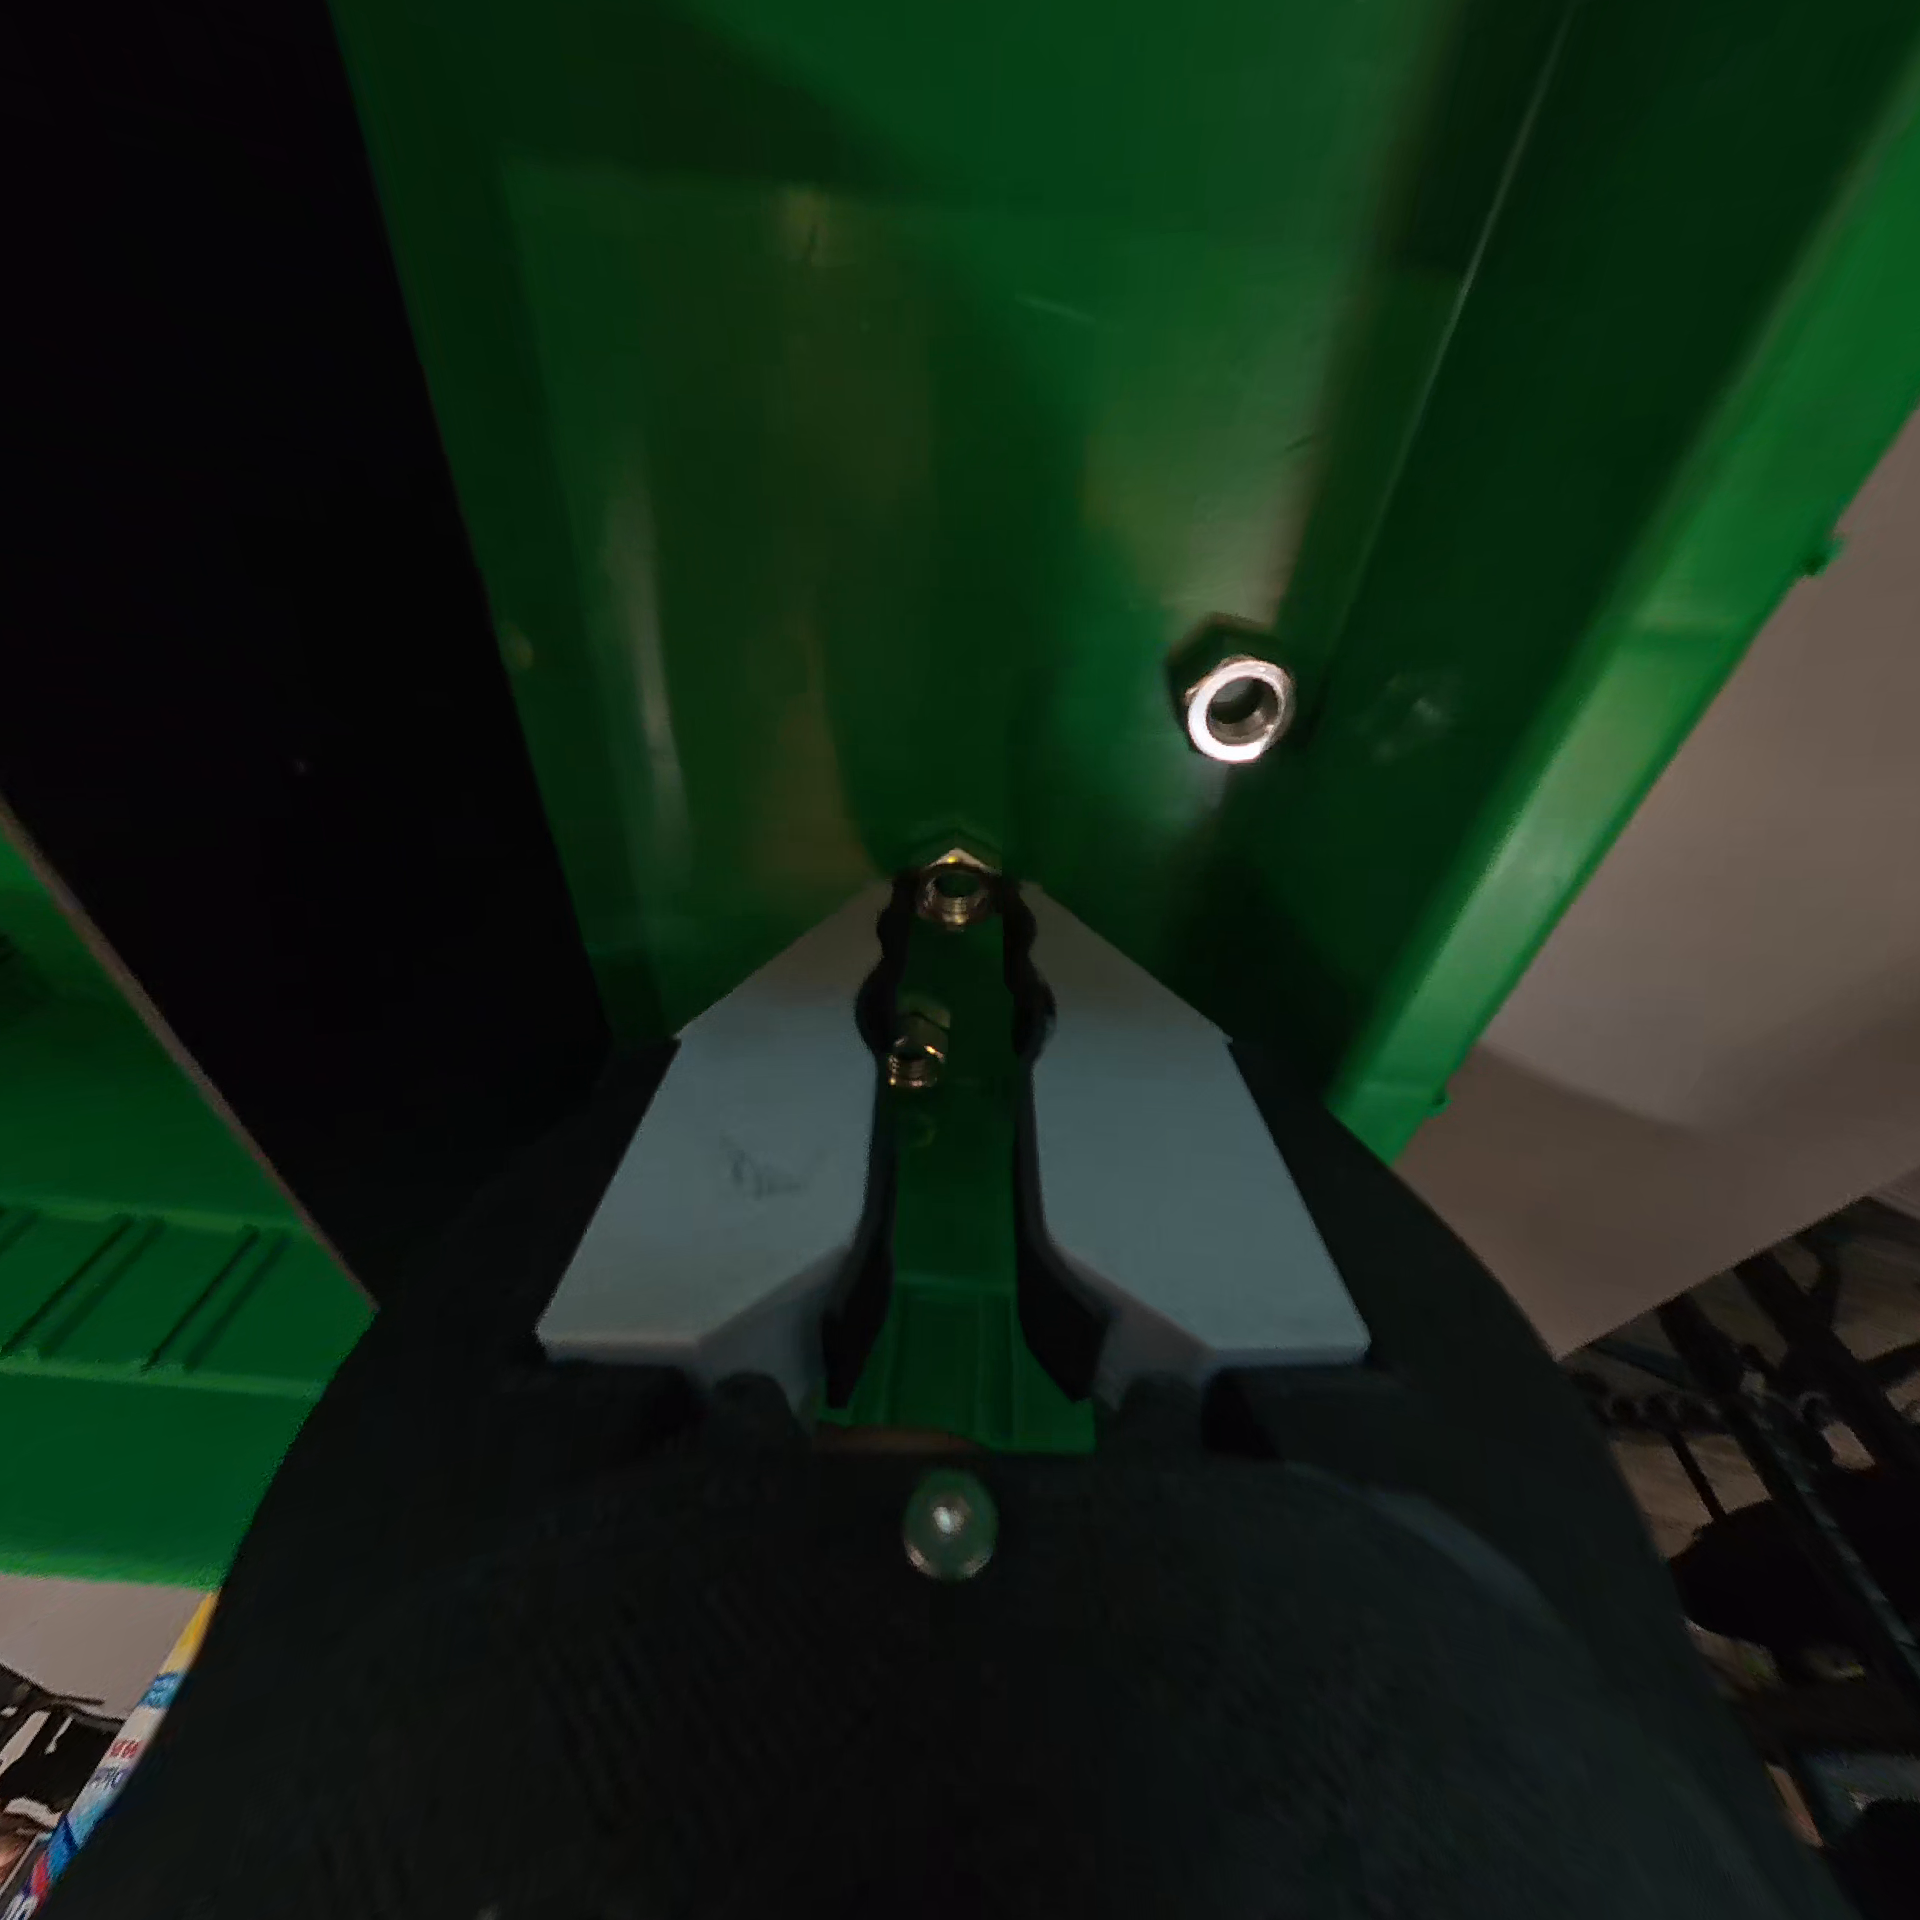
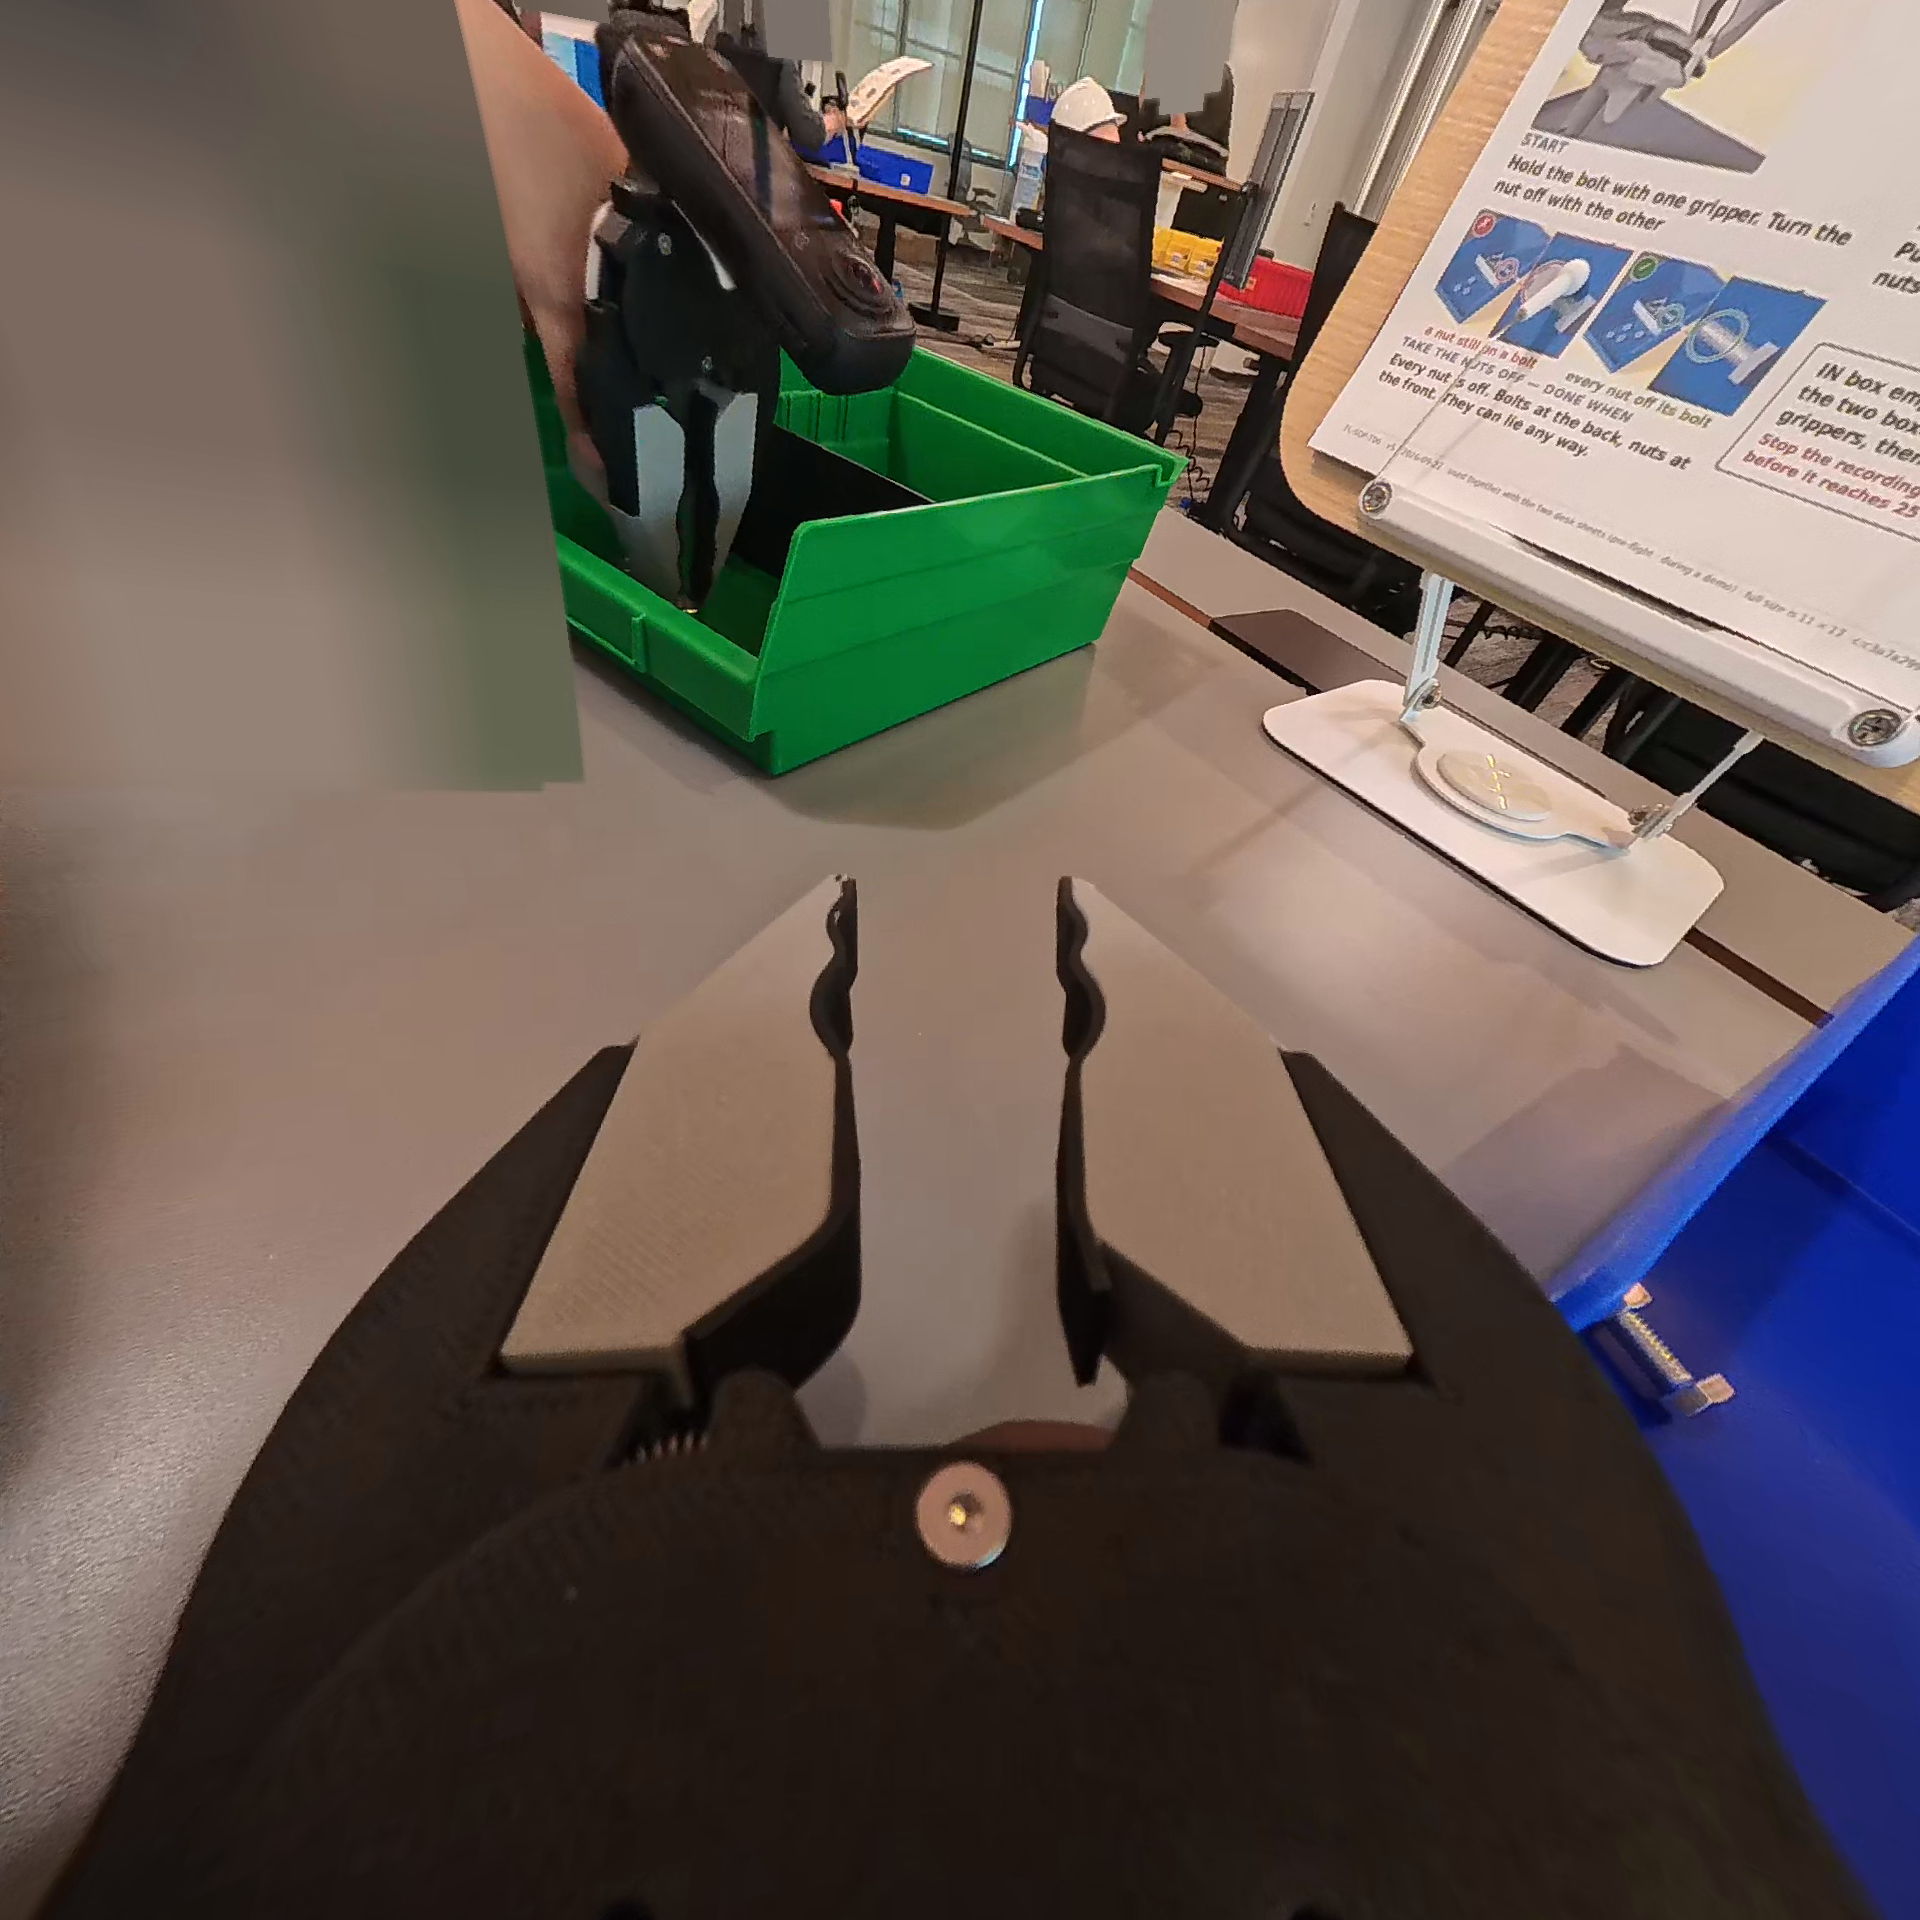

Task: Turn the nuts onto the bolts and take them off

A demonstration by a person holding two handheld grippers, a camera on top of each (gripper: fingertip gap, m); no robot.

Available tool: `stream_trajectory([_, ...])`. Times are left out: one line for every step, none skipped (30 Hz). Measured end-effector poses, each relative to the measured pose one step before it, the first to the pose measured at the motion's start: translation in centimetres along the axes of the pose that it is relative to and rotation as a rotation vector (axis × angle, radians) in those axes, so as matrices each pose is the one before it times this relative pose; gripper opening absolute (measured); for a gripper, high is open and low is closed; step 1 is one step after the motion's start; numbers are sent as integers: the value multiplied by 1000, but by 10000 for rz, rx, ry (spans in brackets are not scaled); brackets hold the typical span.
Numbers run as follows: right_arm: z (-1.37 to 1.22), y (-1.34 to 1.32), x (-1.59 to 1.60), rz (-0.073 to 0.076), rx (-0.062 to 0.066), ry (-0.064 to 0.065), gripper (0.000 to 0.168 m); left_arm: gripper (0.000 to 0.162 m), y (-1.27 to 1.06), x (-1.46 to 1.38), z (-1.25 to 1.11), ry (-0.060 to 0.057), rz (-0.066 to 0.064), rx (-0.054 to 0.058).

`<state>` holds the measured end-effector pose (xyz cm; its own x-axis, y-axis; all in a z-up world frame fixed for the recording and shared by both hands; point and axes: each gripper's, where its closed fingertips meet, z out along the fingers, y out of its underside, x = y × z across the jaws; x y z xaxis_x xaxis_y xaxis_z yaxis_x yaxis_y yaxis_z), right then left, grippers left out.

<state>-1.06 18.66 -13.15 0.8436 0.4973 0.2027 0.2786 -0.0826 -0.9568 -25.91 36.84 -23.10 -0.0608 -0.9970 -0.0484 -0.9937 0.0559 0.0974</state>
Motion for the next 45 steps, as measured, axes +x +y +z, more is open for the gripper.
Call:
stream_trajectory([-5, -15, -30, -1, 2, -14, 34, 15, -61, -51, -2, -30, 22, -7])
stream_trajectory([4, 14, -31, 2, -13, -19, 35, 15, -143, -84, -28, -101, 65, 51])
stream_trajectory([-9, -6, -19, -7, -4, -9, 35, 15, -196, -23, -56, -80, 69, 75])
stream_trajectory([-12, -27, -14, -18, 10, 2, 34, 15, -203, 96, -138, 21, 4, 80])
stream_trajectory([-12, -9, -13, -18, -3, -1, 34, 15, -317, 119, -298, 56, -37, 175])
stream_trajectory([4, 25, -17, -15, -17, 0, 35, 15, -439, 72, -488, 39, -19, 289])
stream_trajectory([-6, 8, -1, -15, -9, 7, 35, 15, -581, -13, -664, 3, -28, 396])
stream_trajectory([-15, -27, 11, -17, 12, 15, 35, 15, -674, -55, -789, -8, -72, 458])
stream_trajectory([-15, -22, 29, -10, 12, 16, 35, 15, -686, -32, -868, 0, -80, 462])
stream_trajectory([-13, -11, 11, 1, 3, 4, 35, 15, -755, 0, -912, -23, -13, 478])
stream_trajectory([-7, -6, -2, 8, -1, -5, 35, 15, -853, 117, -921, -12, 37, 497])
stream_trajectory([-23, -36, -12, 3, 16, -5, 35, 15, -990, 308, -902, 44, 57, 509])
stream_trajectory([-15, -40, -15, -7, 15, -1, 35, 14, -1133, 580, -822, 122, 117, 522])
stream_trajectory([-5, -24, -3, -16, 8, 8, 35, 15, -1266, 811, -713, 163, 196, 510])
stream_trajectory([-3, -21, -13, -18, 3, 5, 35, 14, -1376, 1039, -541, 205, 265, 475])
stream_trajectory([-1, -12, -27, -14, 3, -1, 35, 14, -1445, 1269, -288, 264, 334, 427])
stream_trajectory([1, -6, -24, -8, 0, -5, 34, 15, -1457, 1320, 10, 253, 379, 345])
stream_trajectory([6, -23, -34, -8, 4, -8, 34, 14, -1285, 1249, 340, 217, 394, 185])
stream_trajectory([2, -8, -14, -11, 2, 0, 34, 15, -1040, 1076, 606, 171, 403, 11])
stream_trajectory([12, 22, -14, -14, -8, 4, 34, 15, -814, 799, 829, 107, 382, -110])
stream_trajectory([-8, 3, -16, -15, -7, 6, 34, 14, -679, 585, 977, 101, 299, -164])
stream_trajectory([-15, -14, 0, -18, 9, 8, 34, 15, -582, 424, 1090, 155, 160, -169])
stream_trajectory([-14, 2, 5, -16, -2, 9, 35, 14, -471, 295, 1153, 203, 28, -178])
stream_trajectory([-25, -10, 10, -18, 7, 18, 35, 14, -397, 109, 1175, 165, -83, -161])
stream_trajectory([-47, -30, 38, -13, 14, 23, 35, 14, -334, -36, 1156, 105, -157, -165])
stream_trajectory([-45, -39, 25, -1, 23, 14, 35, 14, -280, -75, 1115, 54, -147, -154])
stream_trajectory([-33, -36, 15, 13, 22, 1, 34, 14, -178, -37, 1056, 33, -113, -181])
stream_trajectory([-11, -24, -2, 17, 10, -14, 34, 15, 10, -204, 992, -97, -94, -278])
stream_trajectory([-8, -14, -33, 5, 4, -19, 34, 15, 143, -428, 931, -251, -105, -319])
stream_trajectory([-19, -23, -53, -11, 5, -13, 35, 15, 221, -403, 845, -192, -165, -320])
stream_trajectory([-26, -51, -45, -29, 17, -5, 34, 15, 254, -201, 718, -6, -169, -266])
stream_trajectory([-36, -44, -50, -41, 17, 0, 34, 15, 121, -137, 508, 71, -141, -95])
stream_trajectory([-33, -19, -23, -48, 6, 15, 34, 18, -125, -178, 207, 16, -167, 112])
stream_trajectory([-41, -11, -10, -45, 2, 19, 34, 24, -342, 0, -162, 22, -129, 257])
stream_trajectory([-43, -17, -14, -25, 3, 9, 34, 25, -397, 142, -432, 20, -65, 342])
stream_trajectory([-39, -39, -12, -4, 18, -3, 34, 27, -368, 190, -557, -9, -23, 361])
stream_trajectory([-50, -74, -14, 10, 34, -9, 34, 28, -221, -1, -643, -171, -21, 304])
stream_trajectory([-41, -80, -29, 20, 40, -24, 34, 29, -104, -192, -728, -318, -17, 257])
stream_trajectory([-25, -59, -42, 23, 29, -31, 34, 30, -87, -263, -780, -345, -33, 266])
stream_trajectory([-9, -42, -72, 19, 17, -38, 34, 32, -64, -410, -778, -379, -83, 251])
stream_trajectory([9, -29, -87, 12, 8, -37, 34, 31, 50, -552, -719, -380, -114, 156])
stream_trajectory([12, -26, -94, -9, 9, -35, 34, 28, 314, -519, -552, -277, -113, -10])
stream_trajectory([26, -10, -55, -27, -1, -7, 34, 27, 698, -384, -335, -109, -115, -250])
stream_trajectory([24, 37, -37, -34, -21, 3, 34, 22, 1064, -206, -123, 61, -127, -483])
stream_trajectory([43, 86, -14, -23, -42, 8, 34, 15, 1001, -34, -81, 136, -104, -444])
